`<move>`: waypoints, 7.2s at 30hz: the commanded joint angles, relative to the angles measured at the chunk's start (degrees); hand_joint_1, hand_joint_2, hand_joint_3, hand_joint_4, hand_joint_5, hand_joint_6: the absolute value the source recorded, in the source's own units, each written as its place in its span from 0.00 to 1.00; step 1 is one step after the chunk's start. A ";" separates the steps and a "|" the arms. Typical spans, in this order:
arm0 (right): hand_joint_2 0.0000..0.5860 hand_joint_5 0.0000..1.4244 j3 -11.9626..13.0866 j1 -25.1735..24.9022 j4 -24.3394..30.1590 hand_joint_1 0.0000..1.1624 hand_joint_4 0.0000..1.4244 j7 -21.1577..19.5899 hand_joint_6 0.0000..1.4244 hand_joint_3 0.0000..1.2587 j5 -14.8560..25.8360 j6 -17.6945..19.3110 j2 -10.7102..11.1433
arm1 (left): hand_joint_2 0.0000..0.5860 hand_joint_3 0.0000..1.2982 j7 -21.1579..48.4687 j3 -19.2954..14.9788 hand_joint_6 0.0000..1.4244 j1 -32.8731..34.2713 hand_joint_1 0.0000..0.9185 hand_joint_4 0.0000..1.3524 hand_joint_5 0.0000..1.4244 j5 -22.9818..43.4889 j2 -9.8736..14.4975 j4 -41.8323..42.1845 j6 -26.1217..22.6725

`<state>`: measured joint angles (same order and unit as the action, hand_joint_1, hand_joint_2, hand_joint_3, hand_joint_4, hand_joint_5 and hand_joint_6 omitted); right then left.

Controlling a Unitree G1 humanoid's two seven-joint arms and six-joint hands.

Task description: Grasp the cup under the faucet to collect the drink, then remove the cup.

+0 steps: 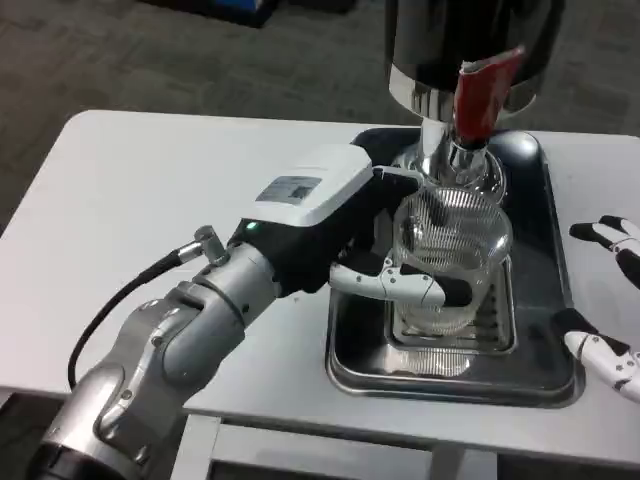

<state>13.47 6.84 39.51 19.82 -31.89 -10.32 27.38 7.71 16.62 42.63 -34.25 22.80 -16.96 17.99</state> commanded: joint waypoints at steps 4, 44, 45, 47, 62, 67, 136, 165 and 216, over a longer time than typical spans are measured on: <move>0.70 0.03 0.41 0.77 0.09 0.33 0.02 -0.98 0.07 0.10 0.63 0.53 -0.17 | 0.19 0.29 -0.68 -0.21 0.70 -1.63 0.25 0.33 0.45 -0.52 0.74 0.97 -0.21; 0.72 0.05 2.23 1.31 -2.56 0.34 0.04 -1.84 0.08 0.13 4.14 3.24 0.41 | 0.19 0.19 5.49 -5.25 0.47 -8.73 0.21 0.19 0.32 1.95 3.85 21.85 -5.01; 0.72 0.05 2.22 1.30 -2.54 0.34 0.04 -1.94 0.08 0.13 4.13 3.25 0.36 | 0.19 0.20 5.92 -5.76 0.48 -9.21 0.21 0.20 0.33 2.17 4.16 22.81 -5.21; 0.73 0.05 2.20 1.30 -2.52 0.34 0.04 -2.07 0.08 0.13 4.12 3.19 0.31 | 0.19 0.21 6.24 -7.29 0.48 -10.13 0.21 0.20 0.34 3.14 4.65 24.97 -5.58; 0.74 0.05 2.11 1.87 -1.74 0.35 0.04 -2.45 0.09 0.13 4.24 2.44 -0.29 | 0.21 0.29 8.61 -14.76 0.55 -14.00 0.22 0.27 0.38 7.94 7.06 36.86 -7.54; 0.74 0.05 2.11 1.88 -1.47 0.35 0.04 -2.35 0.09 0.13 4.22 2.13 -0.32 | 0.21 0.30 7.52 -16.08 0.56 -14.10 0.22 0.28 0.38 7.62 7.35 38.78 -6.73; 0.74 0.06 -0.25 0.01 -1.38 0.36 0.05 -1.99 0.10 0.14 2.86 -1.40 0.13 | 0.30 0.15 11.95 -15.75 0.23 -3.01 0.12 0.12 0.22 33.54 -2.08 28.61 -6.03; 0.76 0.06 -1.35 -0.47 -1.37 0.34 0.06 -2.03 0.10 0.14 2.53 -2.26 -0.12 | 0.27 0.17 20.57 -13.53 0.23 2.20 0.07 0.13 0.22 36.77 -2.10 21.59 -11.38; 0.76 0.07 -1.43 -1.89 -3.57 0.34 0.07 -1.96 0.10 0.15 4.87 -2.23 0.27 | 0.25 0.15 27.11 -4.78 0.16 4.72 0.03 0.10 0.19 25.16 4.35 16.17 -6.10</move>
<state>11.99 4.52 36.13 18.11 -27.36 -12.47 27.64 32.72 9.78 48.17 -6.18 25.71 0.26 12.25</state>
